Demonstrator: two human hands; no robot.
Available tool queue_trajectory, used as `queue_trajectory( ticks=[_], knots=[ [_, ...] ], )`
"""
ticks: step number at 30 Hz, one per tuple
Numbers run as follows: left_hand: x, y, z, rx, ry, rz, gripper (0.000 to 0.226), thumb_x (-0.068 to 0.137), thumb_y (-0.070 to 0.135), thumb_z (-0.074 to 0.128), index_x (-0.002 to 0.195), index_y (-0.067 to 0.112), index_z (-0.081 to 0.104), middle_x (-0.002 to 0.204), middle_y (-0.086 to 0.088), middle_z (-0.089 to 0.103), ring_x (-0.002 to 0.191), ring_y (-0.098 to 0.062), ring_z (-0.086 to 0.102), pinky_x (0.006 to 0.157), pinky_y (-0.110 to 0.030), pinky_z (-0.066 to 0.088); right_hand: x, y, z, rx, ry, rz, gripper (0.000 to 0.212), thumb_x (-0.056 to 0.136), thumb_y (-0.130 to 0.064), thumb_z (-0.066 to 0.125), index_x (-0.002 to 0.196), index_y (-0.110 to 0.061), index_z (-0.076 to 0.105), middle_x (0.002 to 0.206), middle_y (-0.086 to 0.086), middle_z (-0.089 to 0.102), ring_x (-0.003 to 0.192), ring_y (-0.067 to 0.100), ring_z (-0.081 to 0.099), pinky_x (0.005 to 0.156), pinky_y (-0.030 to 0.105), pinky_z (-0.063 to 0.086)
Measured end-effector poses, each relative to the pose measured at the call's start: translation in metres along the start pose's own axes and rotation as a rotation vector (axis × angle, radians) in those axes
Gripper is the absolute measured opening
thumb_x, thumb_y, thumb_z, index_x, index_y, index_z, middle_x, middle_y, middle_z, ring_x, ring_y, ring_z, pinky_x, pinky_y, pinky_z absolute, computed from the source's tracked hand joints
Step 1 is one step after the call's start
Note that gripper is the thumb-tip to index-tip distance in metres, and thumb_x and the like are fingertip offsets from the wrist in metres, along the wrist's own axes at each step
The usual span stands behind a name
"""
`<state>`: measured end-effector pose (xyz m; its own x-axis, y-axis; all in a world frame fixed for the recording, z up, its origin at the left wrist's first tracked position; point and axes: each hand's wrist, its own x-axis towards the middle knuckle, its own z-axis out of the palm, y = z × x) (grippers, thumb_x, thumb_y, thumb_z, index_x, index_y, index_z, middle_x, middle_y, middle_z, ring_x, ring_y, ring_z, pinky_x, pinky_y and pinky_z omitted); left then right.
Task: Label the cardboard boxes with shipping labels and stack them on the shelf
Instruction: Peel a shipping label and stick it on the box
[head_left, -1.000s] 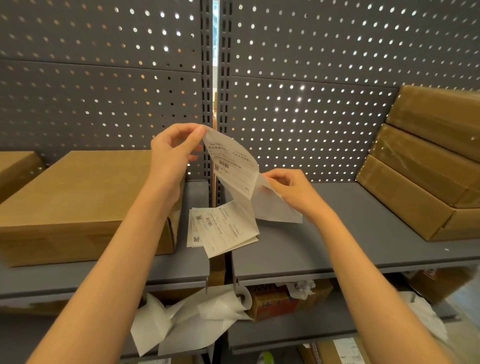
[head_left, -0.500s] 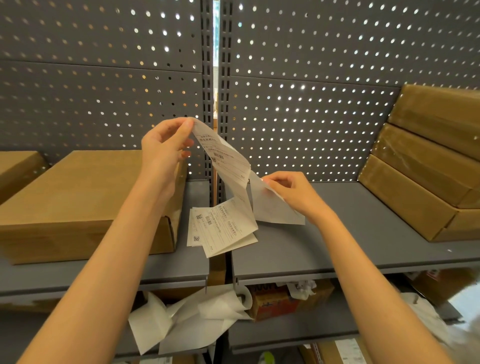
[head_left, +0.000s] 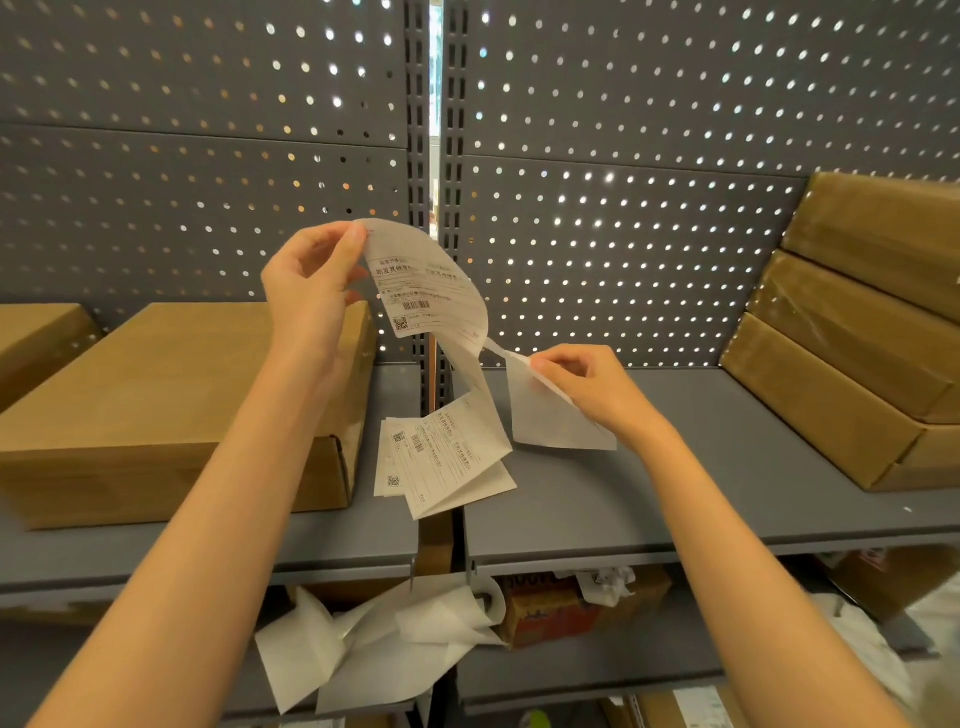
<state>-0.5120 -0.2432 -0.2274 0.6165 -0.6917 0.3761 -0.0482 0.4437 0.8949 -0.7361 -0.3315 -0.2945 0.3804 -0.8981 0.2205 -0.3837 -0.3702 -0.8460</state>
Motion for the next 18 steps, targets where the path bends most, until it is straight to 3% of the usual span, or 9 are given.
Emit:
queue_trajectory(
  ticks=[10, 15, 18],
  knots=[
    [0.01, 0.004, -0.015, 0.023, 0.107, 0.055, 0.007, 0.091, 0.023, 0.058, 0.085, 0.023, 0.061, 0.083, 0.007, 0.065, 0.064, -0.001, 0.059, 0.062, -0.02, 0.045, 0.003, 0.009, -0.003, 0.0, 0.064, 0.045, 0.018, 0.092, -0.023, 0.058, 0.099, -0.014, 0.071, 0.092, -0.005, 0.068, 0.073, -0.002, 0.054, 0.057, 0.001, 0.04],
    [0.01, 0.007, -0.022, 0.083, 0.086, 0.06, 0.006, 0.091, 0.023, 0.058, 0.086, 0.024, 0.061, 0.087, 0.005, 0.067, 0.073, -0.006, 0.063, 0.067, -0.026, 0.05, 0.004, 0.01, -0.002, -0.008, 0.084, 0.04, 0.018, 0.092, -0.023, 0.058, 0.1, -0.015, 0.072, 0.091, -0.008, 0.068, 0.073, -0.006, 0.055, 0.059, 0.0, 0.04],
    [0.006, 0.007, -0.022, 0.107, 0.065, 0.063, 0.007, 0.092, 0.023, 0.058, 0.086, 0.025, 0.061, 0.086, 0.008, 0.067, 0.071, -0.002, 0.063, 0.068, -0.023, 0.051, 0.002, 0.01, 0.001, -0.026, 0.071, 0.039, 0.021, 0.094, -0.027, 0.055, 0.101, -0.016, 0.072, 0.09, -0.012, 0.068, 0.077, -0.002, 0.058, 0.068, 0.009, 0.043]
  ],
)
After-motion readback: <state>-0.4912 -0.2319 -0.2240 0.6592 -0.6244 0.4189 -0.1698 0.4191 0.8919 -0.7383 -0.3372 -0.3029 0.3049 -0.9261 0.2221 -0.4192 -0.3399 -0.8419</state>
